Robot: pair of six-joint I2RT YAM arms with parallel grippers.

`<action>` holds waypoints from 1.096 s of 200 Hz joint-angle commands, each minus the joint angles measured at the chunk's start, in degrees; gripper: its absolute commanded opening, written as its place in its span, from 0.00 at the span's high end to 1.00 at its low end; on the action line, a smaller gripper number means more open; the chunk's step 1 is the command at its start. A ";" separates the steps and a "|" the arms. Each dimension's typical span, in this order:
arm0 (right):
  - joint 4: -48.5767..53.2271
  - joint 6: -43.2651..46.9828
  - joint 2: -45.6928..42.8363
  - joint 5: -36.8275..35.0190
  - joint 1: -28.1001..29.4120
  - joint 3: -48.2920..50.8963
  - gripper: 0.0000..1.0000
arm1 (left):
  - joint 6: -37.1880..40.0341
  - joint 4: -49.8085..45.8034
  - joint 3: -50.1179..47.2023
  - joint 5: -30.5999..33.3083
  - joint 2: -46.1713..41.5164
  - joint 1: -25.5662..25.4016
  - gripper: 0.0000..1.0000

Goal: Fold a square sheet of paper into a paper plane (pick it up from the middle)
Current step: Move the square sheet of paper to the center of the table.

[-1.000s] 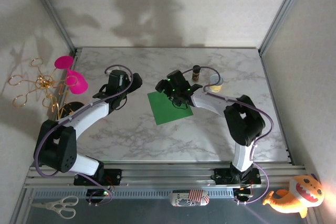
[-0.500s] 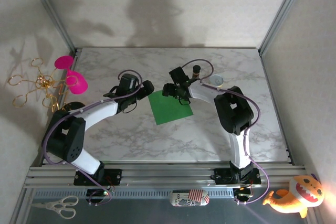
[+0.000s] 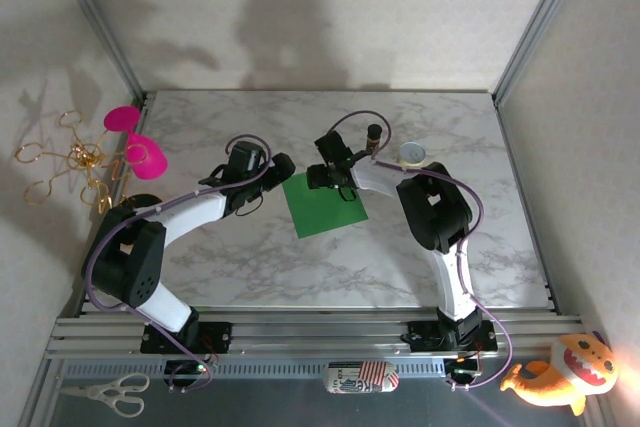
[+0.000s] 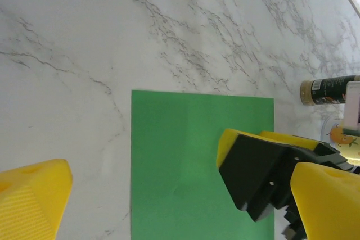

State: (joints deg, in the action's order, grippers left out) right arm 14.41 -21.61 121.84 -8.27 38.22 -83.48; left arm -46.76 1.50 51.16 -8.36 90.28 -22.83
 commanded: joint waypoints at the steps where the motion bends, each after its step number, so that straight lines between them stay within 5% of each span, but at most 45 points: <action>1: 1.39 2.03 2.15 -8.72 2.92 0.16 0.19 | -0.08 0.67 -0.79 1.29 -0.81 -0.11 0.01; 41: 6.88 -3.42 5.40 -16.20 5.72 -0.50 0.17 | 0.88 -0.84 -2.37 4.15 -3.19 2.26 0.01; 93: 19.53 -24.86 10.09 -14.66 8.46 -7.59 0.16 | -0.61 -0.15 -7.36 7.13 -8.87 6.03 0.01; 124: 19.82 -27.66 9.29 -12.07 9.57 -11.18 0.15 | 0.45 -1.11 -6.89 5.37 -8.57 6.10 0.01; 168: 15.28 -27.15 -1.45 -10.50 7.74 -12.01 0.11 | 4.69 -7.44 -2.77 4.38 -6.99 5.17 0.01; 219: -1.08 -22.66 -18.97 -5.09 -0.58 10.49 0.04 | 10.54 -17.61 6.04 5.68 -0.75 -0.40 0.01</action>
State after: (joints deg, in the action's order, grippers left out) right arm 21.52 -46.85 109.84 -15.92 42.65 -81.73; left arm -40.73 -8.45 52.05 -3.36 85.25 -19.97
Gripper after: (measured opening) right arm 0.934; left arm 0.994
